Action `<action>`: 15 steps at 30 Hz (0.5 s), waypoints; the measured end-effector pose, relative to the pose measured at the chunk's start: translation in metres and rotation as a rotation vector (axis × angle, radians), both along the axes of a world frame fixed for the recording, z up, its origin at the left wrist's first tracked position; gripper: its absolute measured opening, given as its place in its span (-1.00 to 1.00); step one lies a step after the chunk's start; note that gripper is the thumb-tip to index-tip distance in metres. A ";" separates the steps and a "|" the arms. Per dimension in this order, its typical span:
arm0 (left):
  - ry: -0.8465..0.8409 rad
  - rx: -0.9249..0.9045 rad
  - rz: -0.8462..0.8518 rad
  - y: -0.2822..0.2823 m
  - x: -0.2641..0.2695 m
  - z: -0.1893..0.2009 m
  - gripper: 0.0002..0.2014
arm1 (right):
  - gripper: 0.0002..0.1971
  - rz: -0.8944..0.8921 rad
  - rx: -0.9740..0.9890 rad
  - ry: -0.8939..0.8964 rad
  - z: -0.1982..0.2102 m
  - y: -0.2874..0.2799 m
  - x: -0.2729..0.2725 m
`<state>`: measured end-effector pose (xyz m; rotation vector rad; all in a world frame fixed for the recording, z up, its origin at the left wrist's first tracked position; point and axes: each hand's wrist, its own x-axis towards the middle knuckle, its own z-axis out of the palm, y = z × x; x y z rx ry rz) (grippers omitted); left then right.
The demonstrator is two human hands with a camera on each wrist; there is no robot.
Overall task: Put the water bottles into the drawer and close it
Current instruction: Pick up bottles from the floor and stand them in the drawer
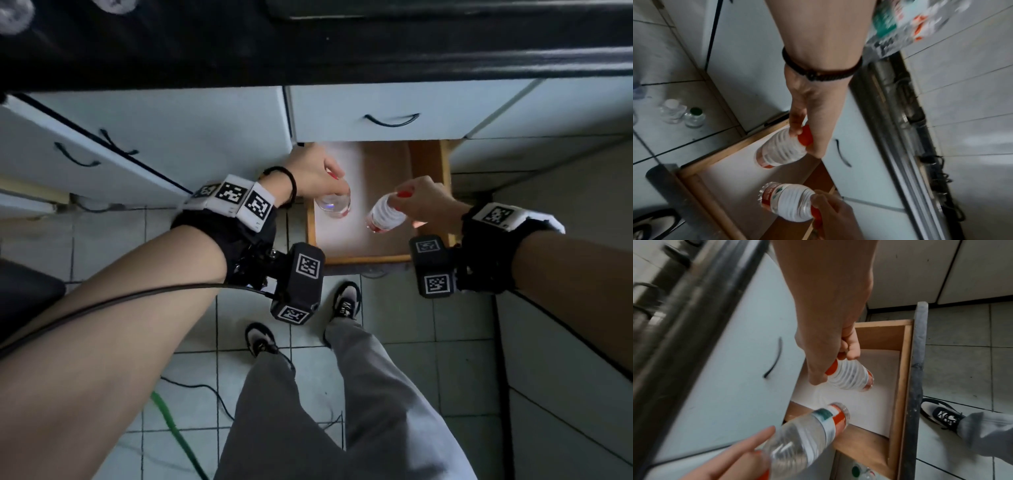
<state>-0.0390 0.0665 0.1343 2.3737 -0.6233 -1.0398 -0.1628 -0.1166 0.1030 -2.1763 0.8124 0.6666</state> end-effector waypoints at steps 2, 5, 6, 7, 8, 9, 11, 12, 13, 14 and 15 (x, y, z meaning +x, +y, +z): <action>-0.021 0.022 0.048 -0.013 -0.002 -0.031 -0.56 | -0.73 -0.002 0.041 0.015 -0.021 -0.011 -0.004; 0.050 0.090 0.014 -0.025 -0.009 -0.077 -0.56 | -0.72 0.040 0.087 0.062 -0.054 -0.020 -0.008; 0.060 0.114 -0.008 -0.029 -0.011 -0.087 -0.61 | -0.71 0.062 0.099 0.076 -0.064 -0.021 -0.008; 0.059 0.126 -0.026 -0.032 -0.012 -0.095 -0.67 | -0.70 0.085 0.110 0.089 -0.073 -0.021 -0.006; 0.060 0.132 -0.043 -0.035 -0.013 -0.102 -0.73 | -0.67 0.114 0.123 0.102 -0.082 -0.020 -0.004; 0.072 0.138 -0.059 -0.037 -0.014 -0.108 -0.76 | -0.64 0.140 0.135 0.115 -0.090 -0.017 -0.001; 0.113 0.173 -0.084 -0.040 -0.013 -0.120 -0.78 | -0.58 0.174 0.142 0.133 -0.104 -0.013 0.007; 0.150 0.203 -0.097 -0.041 -0.012 -0.126 -0.80 | -0.57 0.182 0.144 0.139 -0.111 -0.012 0.011; 0.196 0.233 -0.115 -0.042 -0.012 -0.134 -0.81 | -0.56 0.201 0.146 0.150 -0.118 -0.011 0.015; 0.237 0.259 -0.142 -0.043 -0.012 -0.141 -0.81 | -0.55 0.240 0.150 0.165 -0.125 -0.010 0.019; 0.262 0.273 -0.166 -0.043 -0.013 -0.149 -0.82 | -0.54 0.276 0.161 0.186 -0.132 -0.009 0.024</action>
